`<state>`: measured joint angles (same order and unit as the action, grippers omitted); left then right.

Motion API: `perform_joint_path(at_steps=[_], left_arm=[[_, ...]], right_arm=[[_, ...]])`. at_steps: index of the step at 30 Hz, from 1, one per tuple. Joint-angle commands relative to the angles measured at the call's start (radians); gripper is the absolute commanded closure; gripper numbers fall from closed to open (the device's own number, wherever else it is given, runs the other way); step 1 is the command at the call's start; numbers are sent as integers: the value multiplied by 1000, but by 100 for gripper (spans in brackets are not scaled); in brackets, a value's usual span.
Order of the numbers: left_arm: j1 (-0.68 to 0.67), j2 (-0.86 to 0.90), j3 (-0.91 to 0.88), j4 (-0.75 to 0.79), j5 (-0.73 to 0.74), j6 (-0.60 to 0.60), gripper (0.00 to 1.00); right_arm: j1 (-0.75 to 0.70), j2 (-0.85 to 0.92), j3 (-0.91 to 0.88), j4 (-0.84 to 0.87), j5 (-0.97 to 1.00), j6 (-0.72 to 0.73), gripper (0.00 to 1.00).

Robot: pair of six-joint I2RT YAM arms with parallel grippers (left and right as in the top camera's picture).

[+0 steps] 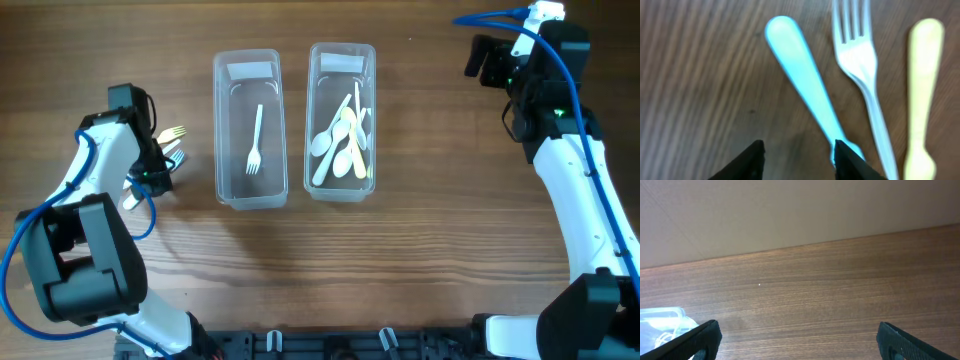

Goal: Pack container
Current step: 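Move the left gripper back to the forks and grasp the light-blue fork, then carry the light-blue fork into the left container and release it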

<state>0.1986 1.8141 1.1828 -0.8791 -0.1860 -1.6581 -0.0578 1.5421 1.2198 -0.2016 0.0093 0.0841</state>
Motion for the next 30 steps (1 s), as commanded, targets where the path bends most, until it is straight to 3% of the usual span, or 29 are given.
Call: perform_joint_path(at_steps=[1, 21, 25, 30], left_arm=[[14, 6, -6, 29, -2, -33, 50], [18, 132, -6, 87, -5, -34, 46], [18, 156, -6, 87, -1, -33, 61], [18, 158, -6, 86, 15, -32, 67]], right_arm=[[-2, -11, 4, 2, 17, -5, 0], [-2, -11, 4, 2, 17, -5, 0], [-2, -11, 4, 2, 17, -6, 0], [-2, -11, 4, 2, 17, -6, 0]])
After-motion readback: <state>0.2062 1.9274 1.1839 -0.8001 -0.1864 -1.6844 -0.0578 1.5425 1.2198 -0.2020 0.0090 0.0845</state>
